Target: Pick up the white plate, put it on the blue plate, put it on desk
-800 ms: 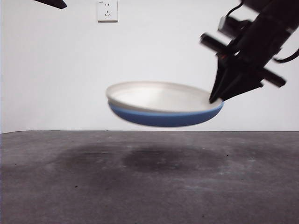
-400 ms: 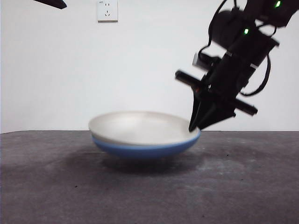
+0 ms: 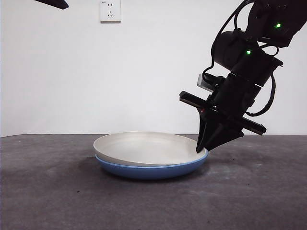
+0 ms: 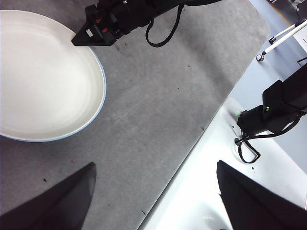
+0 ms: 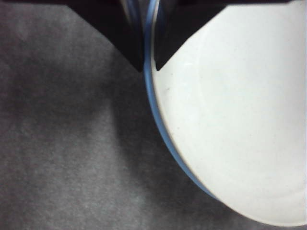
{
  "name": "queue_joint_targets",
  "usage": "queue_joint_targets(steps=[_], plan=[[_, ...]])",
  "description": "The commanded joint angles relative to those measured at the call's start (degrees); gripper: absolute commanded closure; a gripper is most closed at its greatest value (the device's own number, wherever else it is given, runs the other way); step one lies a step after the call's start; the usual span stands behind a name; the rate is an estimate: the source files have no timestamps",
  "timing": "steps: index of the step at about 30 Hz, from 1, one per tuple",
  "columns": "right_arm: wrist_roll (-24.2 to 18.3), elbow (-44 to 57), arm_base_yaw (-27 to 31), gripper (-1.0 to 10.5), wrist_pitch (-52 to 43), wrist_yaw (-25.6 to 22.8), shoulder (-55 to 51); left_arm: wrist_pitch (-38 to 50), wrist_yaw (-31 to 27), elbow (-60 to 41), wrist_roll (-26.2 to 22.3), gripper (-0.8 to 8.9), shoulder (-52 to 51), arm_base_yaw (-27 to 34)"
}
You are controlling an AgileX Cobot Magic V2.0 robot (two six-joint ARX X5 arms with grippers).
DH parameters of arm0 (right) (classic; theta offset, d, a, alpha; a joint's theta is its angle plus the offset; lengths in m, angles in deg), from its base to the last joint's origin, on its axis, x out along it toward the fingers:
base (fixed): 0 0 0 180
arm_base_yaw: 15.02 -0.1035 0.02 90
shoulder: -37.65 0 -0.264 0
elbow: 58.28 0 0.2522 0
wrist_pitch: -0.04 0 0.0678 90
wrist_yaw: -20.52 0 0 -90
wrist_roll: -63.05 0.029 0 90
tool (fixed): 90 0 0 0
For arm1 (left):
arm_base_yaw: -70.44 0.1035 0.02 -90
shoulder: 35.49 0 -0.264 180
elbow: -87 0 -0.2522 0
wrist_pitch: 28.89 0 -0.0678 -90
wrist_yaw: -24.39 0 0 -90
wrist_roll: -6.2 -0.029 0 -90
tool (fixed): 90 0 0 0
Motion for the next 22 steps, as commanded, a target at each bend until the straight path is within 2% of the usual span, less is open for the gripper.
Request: queue_joint_targets(steps=[1,6,14,17,22], plan=[[0.7,-1.5,-0.3,9.2,-0.8,0.1,0.9,0.6,0.3,0.5,-0.8,4.11,0.3,-0.3],[1.0,-1.5,-0.3,7.1,-0.2,-0.3,0.9,0.6,0.3,0.5,-0.8,4.11,0.3,-0.3],[0.5,-1.5,-0.3,7.1,2.5,-1.2,-1.6,0.6,0.3,0.5,-0.8,4.11,0.3,-0.3],[-1.1,-1.5,-0.2,7.1,4.0,-2.6,-4.9,0.6,0.3,0.5,-0.8,4.11,0.3,-0.3],[-5.7,-1.5,-0.2,7.1,8.3,-2.5,-12.5,0.6,0.3,0.5,-0.8,4.11,0.3,-0.3]])
